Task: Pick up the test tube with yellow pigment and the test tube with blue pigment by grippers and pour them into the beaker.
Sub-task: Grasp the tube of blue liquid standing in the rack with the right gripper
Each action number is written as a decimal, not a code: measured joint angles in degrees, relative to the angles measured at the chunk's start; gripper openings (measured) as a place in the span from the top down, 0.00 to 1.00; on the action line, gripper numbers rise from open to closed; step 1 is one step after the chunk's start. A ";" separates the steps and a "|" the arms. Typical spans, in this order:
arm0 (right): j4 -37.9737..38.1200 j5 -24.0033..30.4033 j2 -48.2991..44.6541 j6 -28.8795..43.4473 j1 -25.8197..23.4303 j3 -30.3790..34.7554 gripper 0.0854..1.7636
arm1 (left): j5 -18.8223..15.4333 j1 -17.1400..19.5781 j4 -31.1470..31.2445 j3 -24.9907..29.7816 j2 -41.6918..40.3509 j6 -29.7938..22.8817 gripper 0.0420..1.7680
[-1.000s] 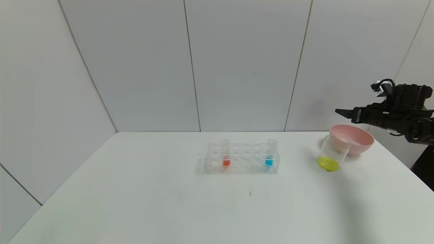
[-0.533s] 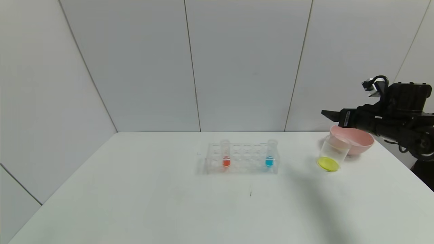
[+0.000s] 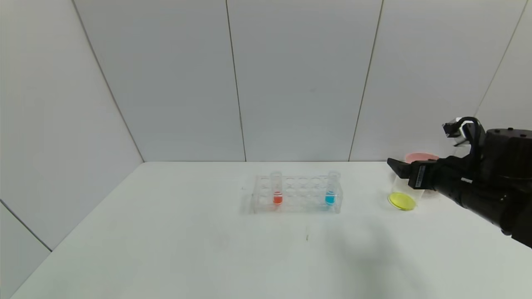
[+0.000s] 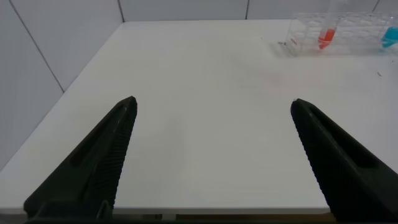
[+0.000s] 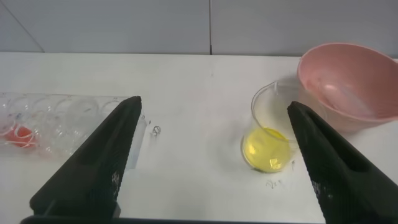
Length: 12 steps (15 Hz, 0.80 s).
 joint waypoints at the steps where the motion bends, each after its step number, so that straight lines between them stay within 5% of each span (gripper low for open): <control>1: -2.29 -2.44 -0.55 0.16 2.34 2.46 0.05 | 0.00 0.05 0.00 0.00 0.00 0.02 0.00; 8: -6.69 -18.54 0.74 4.40 22.38 8.11 0.04 | 0.00 0.02 0.00 0.00 0.00 0.00 0.00; 12: -9.90 -21.43 6.72 5.36 27.12 5.81 0.04 | 0.00 0.02 0.00 0.00 0.00 0.02 0.00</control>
